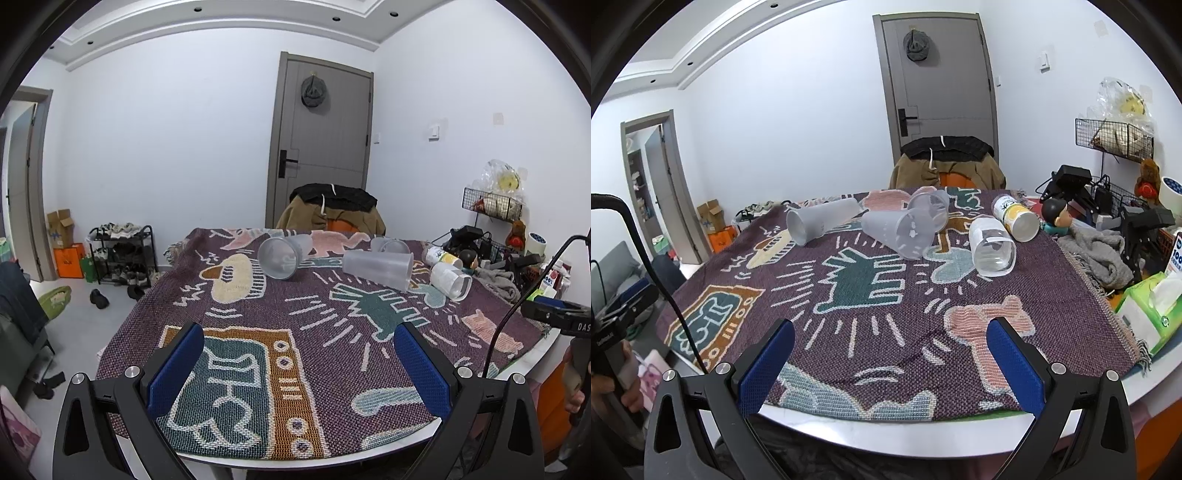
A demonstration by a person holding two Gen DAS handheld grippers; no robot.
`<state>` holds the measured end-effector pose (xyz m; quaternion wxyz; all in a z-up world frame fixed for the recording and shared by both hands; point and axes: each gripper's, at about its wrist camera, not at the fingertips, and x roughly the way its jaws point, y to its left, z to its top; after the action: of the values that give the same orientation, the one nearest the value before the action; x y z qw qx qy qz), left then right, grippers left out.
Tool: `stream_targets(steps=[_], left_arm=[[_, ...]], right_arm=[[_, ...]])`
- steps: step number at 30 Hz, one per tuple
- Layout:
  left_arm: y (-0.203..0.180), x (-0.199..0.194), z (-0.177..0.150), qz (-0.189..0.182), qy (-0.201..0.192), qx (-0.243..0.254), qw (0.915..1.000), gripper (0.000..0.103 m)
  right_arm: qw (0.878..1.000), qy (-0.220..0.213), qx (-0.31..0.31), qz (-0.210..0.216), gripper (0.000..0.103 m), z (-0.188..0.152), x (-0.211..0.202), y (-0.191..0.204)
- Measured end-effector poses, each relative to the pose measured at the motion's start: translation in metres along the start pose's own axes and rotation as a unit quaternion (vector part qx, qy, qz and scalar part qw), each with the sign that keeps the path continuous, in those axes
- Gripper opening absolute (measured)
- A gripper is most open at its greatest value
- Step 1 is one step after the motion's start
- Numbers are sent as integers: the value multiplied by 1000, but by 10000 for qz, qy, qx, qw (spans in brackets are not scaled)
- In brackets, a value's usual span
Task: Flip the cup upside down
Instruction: 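Move the right gripper toward the clear Vitamin C water bottle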
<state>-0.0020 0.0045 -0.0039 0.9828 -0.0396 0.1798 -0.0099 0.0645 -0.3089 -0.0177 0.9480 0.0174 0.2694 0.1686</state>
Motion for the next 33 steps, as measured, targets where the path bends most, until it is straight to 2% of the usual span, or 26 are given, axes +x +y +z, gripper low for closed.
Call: stream_targets(steps=[6,13,26,30,33], left_arm=[[3,6,4,-41,131,171,9998,103],[8,13,16,-1,254,322,9992,103],[29,31,56,92,164,108,9998,103],[34,38,67,180,190,93,9996,103],[36,44,73,207,211,120,9995,103]], right_arm=[[10000,48,-5,34,103,10,1,0],[9998,69,-178,112,103,38,4,4],[9997,-115,-214,-83,103,119,11,-2],[9991,-191,-364,49,103,147,22,-11],[9989,-73,-471,43,103,163,38,-19]])
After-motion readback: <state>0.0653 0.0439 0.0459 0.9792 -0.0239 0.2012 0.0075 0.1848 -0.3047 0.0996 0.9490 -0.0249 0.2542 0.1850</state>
